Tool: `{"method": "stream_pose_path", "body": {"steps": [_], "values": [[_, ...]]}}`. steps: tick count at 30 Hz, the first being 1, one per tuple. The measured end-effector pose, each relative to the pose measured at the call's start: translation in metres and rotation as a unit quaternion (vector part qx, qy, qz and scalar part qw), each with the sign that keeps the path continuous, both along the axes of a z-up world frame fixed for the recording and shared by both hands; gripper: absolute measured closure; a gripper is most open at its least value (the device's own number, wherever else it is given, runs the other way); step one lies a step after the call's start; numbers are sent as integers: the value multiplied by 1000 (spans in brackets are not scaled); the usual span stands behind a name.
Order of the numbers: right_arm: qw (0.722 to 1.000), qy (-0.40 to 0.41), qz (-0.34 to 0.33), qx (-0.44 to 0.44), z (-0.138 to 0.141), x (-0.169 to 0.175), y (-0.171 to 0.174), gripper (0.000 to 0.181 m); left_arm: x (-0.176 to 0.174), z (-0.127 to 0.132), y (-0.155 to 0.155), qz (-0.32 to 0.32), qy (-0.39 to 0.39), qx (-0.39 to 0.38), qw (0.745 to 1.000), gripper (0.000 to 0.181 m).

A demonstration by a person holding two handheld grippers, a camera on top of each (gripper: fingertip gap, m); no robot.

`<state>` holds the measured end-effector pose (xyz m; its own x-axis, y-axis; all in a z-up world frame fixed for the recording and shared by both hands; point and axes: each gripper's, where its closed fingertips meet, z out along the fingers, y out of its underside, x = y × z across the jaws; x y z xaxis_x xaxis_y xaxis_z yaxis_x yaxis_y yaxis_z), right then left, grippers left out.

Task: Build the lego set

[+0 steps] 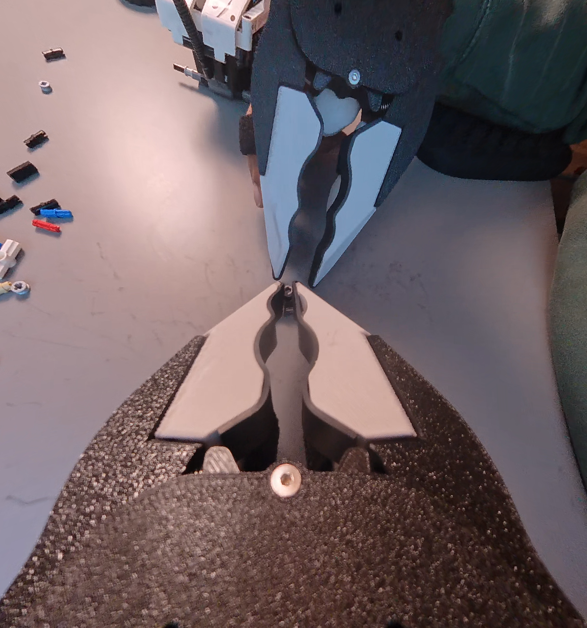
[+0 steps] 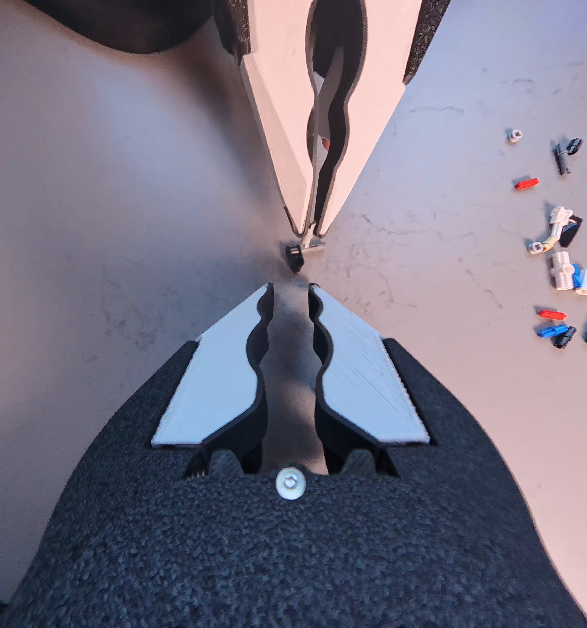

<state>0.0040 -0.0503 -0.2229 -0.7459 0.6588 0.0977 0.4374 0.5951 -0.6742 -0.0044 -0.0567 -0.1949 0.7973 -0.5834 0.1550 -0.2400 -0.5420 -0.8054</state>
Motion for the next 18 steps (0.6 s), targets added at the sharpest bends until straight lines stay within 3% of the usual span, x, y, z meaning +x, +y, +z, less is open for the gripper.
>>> {"method": "stream_pose_path", "body": {"steps": [18], "values": [[999, 9, -15, -27, 3, 8, 5, 162, 3, -15, 4, -13, 90, -39, 995, 178]]}}
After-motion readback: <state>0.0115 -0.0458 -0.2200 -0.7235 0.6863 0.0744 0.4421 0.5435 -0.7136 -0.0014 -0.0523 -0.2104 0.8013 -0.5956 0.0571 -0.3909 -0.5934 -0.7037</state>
